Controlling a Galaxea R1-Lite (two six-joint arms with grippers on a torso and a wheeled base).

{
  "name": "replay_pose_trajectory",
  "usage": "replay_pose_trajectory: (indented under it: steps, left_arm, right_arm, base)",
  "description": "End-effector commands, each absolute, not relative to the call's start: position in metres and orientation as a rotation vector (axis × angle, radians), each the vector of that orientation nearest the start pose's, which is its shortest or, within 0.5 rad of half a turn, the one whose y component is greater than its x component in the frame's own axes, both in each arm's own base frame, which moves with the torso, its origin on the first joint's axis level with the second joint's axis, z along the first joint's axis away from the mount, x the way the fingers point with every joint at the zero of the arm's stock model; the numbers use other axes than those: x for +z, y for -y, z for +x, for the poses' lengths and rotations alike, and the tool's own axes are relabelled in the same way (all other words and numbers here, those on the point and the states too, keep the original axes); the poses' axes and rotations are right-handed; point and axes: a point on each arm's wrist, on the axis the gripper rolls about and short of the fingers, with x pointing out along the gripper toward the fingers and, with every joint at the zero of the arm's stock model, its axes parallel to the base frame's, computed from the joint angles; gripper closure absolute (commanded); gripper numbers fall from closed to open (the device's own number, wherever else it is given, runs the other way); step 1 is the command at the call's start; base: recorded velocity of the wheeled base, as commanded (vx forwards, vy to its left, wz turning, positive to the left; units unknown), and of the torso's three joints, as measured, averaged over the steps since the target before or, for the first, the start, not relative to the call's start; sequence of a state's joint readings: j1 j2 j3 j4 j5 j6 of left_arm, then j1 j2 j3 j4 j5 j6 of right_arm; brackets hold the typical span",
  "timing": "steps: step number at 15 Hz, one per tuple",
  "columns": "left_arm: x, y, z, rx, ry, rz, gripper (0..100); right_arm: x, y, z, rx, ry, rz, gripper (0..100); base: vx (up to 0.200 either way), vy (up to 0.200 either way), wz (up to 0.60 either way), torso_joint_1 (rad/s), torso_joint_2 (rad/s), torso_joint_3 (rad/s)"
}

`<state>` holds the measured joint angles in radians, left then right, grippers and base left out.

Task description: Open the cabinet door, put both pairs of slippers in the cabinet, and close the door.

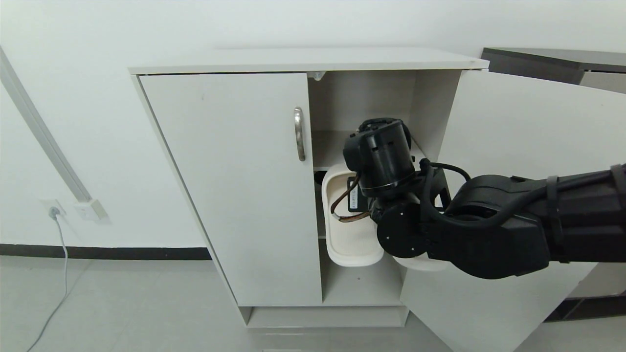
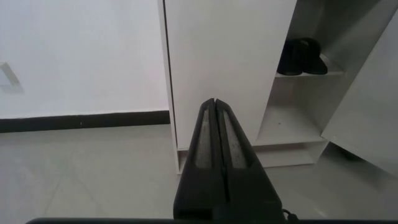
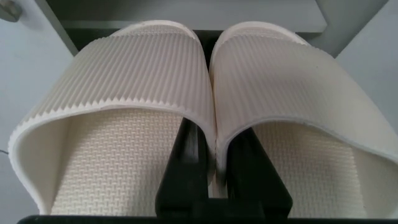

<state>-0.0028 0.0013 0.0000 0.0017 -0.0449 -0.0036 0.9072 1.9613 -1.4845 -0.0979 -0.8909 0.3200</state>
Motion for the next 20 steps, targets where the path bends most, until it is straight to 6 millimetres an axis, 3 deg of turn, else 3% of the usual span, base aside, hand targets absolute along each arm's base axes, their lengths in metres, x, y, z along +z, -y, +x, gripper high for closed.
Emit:
replay_pose_trajectory:
  steps: [1, 8, 11, 16, 20]
  left_arm:
    - [0.075, 0.001, -0.023, -0.048, -0.003, -0.005, 100]
    - [0.075, 0.001, -0.023, -0.049, -0.003, 0.0, 100]
    - [0.075, 0.001, -0.023, -0.049, -0.003, 0.001, 100]
    - [0.075, 0.001, -0.023, -0.051, -0.003, 0.006, 100]
    - [0.075, 0.001, -0.023, -0.048, -0.003, 0.005, 100]
  right_arm:
    - [0.228, -0.296, 0.258, -0.031, -0.236, 0.021, 100]
    - [0.227, -0.296, 0.26, -0.033, -0.237, 0.014, 100]
    - [0.231, -0.298, 0.263, -0.031, -0.215, 0.03, 100]
    - [0.228, -0.293, 0.302, -0.025, -0.206, 0.023, 100]
    - [0.231, -0.292, 0.307, -0.012, -0.202, 0.021, 100]
  base:
    - [0.0, 0.0, 0.0, 0.0, 0.0, 0.0]
    - [0.2, 0.0, 0.0, 0.0, 0.0, 0.001]
    - [0.0, 0.0, 0.0, 0.0, 0.0, 0.0]
    - [0.0, 0.0, 0.0, 0.0, 0.0, 0.0]
    - [0.0, 0.0, 0.0, 0.0, 0.0, 0.0]
